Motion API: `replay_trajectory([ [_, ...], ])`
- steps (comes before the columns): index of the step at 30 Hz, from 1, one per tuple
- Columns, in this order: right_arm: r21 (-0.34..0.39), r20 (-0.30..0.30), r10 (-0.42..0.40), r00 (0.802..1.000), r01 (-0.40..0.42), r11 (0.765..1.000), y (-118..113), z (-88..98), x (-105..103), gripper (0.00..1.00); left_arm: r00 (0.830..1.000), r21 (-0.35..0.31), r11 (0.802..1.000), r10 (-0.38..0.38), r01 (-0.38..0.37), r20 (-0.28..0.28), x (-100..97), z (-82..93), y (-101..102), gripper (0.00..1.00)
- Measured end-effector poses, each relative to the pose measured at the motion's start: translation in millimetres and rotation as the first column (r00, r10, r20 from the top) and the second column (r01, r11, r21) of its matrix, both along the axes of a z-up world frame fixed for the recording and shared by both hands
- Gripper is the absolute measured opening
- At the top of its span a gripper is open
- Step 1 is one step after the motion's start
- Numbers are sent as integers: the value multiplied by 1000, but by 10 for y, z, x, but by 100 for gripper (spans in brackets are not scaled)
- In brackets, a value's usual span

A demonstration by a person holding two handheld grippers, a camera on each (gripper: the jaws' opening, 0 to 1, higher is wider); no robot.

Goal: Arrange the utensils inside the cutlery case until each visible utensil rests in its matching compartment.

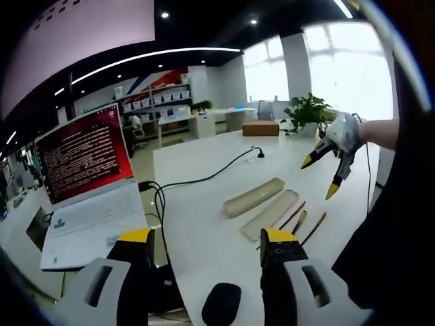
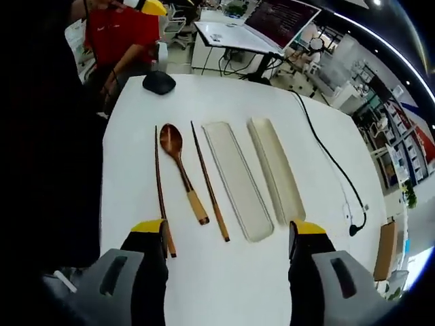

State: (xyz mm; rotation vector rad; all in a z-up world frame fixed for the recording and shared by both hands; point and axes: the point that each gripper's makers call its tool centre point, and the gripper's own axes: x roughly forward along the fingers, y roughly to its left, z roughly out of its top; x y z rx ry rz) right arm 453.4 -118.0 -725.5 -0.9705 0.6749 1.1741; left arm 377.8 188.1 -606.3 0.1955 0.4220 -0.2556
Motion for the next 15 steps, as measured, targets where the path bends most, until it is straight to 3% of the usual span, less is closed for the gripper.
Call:
replay_trajectory([
  [6,-56,2,26,1000,-25,998,-62,-94,-6,72,1000,1,1000,-8,8,-3,-6,5,-1,65],
  [15,-61,-22,23,999,-25,998,-74,-137,-62,72,1000,-4,1000,-20,20,-22,-13,-80,9,65],
])
